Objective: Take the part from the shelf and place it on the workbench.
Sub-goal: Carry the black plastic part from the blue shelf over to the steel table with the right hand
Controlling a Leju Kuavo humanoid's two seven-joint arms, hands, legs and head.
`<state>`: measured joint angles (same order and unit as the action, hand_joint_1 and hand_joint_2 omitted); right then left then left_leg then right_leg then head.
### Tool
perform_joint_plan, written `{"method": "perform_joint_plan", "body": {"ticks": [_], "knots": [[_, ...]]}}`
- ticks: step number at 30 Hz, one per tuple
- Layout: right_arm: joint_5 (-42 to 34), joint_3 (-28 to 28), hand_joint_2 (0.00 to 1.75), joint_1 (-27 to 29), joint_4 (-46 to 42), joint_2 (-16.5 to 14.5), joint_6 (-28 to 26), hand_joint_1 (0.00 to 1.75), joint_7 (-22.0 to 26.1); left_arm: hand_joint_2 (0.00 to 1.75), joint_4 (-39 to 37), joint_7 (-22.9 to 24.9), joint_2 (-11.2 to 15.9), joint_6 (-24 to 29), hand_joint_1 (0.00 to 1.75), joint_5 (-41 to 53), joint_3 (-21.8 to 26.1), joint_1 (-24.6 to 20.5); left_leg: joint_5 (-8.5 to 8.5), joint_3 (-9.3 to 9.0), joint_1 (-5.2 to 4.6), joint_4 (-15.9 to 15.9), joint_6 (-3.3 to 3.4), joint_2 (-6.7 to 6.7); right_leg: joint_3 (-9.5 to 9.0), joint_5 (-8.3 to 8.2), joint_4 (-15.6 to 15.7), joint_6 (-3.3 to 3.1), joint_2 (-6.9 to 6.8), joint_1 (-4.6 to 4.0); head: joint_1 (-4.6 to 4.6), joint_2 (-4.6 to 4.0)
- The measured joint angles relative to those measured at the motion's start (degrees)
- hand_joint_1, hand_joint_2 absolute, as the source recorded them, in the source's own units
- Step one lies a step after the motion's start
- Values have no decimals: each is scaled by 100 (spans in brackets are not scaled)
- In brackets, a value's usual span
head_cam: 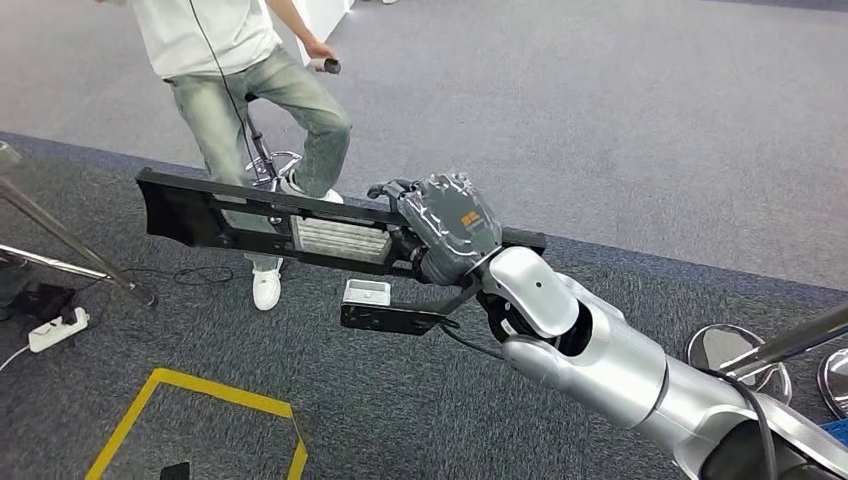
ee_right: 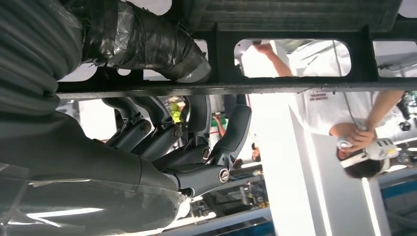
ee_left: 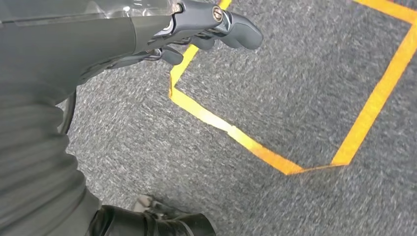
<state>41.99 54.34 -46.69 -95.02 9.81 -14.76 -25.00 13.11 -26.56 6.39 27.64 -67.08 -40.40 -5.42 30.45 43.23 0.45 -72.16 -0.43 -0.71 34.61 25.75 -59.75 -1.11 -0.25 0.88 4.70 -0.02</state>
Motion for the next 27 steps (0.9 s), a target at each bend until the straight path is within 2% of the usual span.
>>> {"method": "perform_joint_plan", "body": {"ticks": [1,2,3,5,7,9,11,13,15,16,17,18,19,21,22,23,25,27], "knots": [[0,0,175,4,-1,0,5,175,0,175,0,2,-5,2,0,-3,4,4,35,115,10,-207,-14,16,0,4,-1,-2,-33,-2,1,0],[0,0,175,6,-1,0,10,175,0,175,0,4,-11,3,0,-7,7,8,-30,130,15,-213,-18,27,-2,9,-2,-3,-65,-3,2,0],[1,0,175,8,-1,0,14,175,0,175,0,6,-16,5,0,-10,9,11,-181,32,18,-5,-13,39,-6,14,-3,0,-95,-5,1,0],[2,0,175,5,-8,0,21,175,-1,175,0,7,-21,10,0,-13,13,6,-516,-354,9,744,17,107,-26,28,2,19,-153,-7,2,0],[3,0,175,0,-26,0,35,175,0,175,0,6,-23,14,0,-15,17,-4,-643,-632,-42,1270,75,193,-59,34,38,69,-210,-15,2,0],[5,0,175,-13,-50,1,55,175,1,175,0,1,-26,16,0,-21,35,-13,-637,-688,-98,1394,154,180,-91,36,82,135,-272,-20,4,0],[14,0,175,-27,-72,4,72,175,0,175,0,-3,-29,16,0,-28,70,-8,-660,-725,-84,1447,231,106,-87,94,33,195,-250,-14,-4,0],[26,0,175,-37,-87,7,81,175,0,175,0,-2,-32,19,0,-29,96,-3,-676,-759,-59,1480,301,52,76,333,-340,217,-125,-15,-24,0],[33,0,175,-39,-93,7,80,175,10,175,0,7,-32,28,0,-22,103,-8,-667,-758,-72,1472,347,-9,445,676,-1086,208,-32,-27,-34,0],[34,0,175,-36,-95,8,78,175,21,175,0,11,-32,34,0,-19,105,-8,-662,-757,-77,1465,356,-47,611,761,-1394,207,-15,-31,-34,0],[34,0,175,-33,-95,9,76,175,36,175,0,18,-32,43,0,-16,107,-6,-656,-756,-80,1453,359,-93,692,735,-1519,205,-6,-33,-34,0],[31,0,175,-32,-94,10,74,175,55,175,0,27,-32,52,0,-14,109,-4,-647,-757,-80,1434,356,-141,655,590,-1402,201,1,-31,-34,0],[24,0,175,-35,-93,11,72,175,79,175,0,43,-32,62,0,-13,110,-3,-632,-756,-77,1405,346,-192,520,373,-1090,194,26,-26,-35,0],[6,0,175,-59,-82,7,71,175,134,175,0,100,-31,84,0,-5,112,-7,-591,-723,-74,1322,304,-286,195,74,-384,172,201,-4,-30,0],[0,0,175,-76,-74,4,71,175,157,175,0,132,-29,96,0,1,113,-12,-581,-692,-69,1289,272,-325,101,20,-176,163,275,0,-31,0],[-3,0,175,-94,-65,1,70,175,172,175,0,162,-28,106,0,10,113,-13,-580,-660,-62,1273,239,-361,67,32,-94,150,325,-5,-31,0],[-4,0,175,-122,-50,-2,69,175,183,175,0,197,-24,118,0,28,114,-1,-592,-622,-42,1274,175,-422,55,12,-58,107,265,-17,-41,0],[-4,0,175,-151,-42,-3,69,175,183,175,0,196,-21,115,0,38,115,13,-488,-543,-40,1108,114,-301,18,-6,-11,46,179,-3,-26,1]]}}
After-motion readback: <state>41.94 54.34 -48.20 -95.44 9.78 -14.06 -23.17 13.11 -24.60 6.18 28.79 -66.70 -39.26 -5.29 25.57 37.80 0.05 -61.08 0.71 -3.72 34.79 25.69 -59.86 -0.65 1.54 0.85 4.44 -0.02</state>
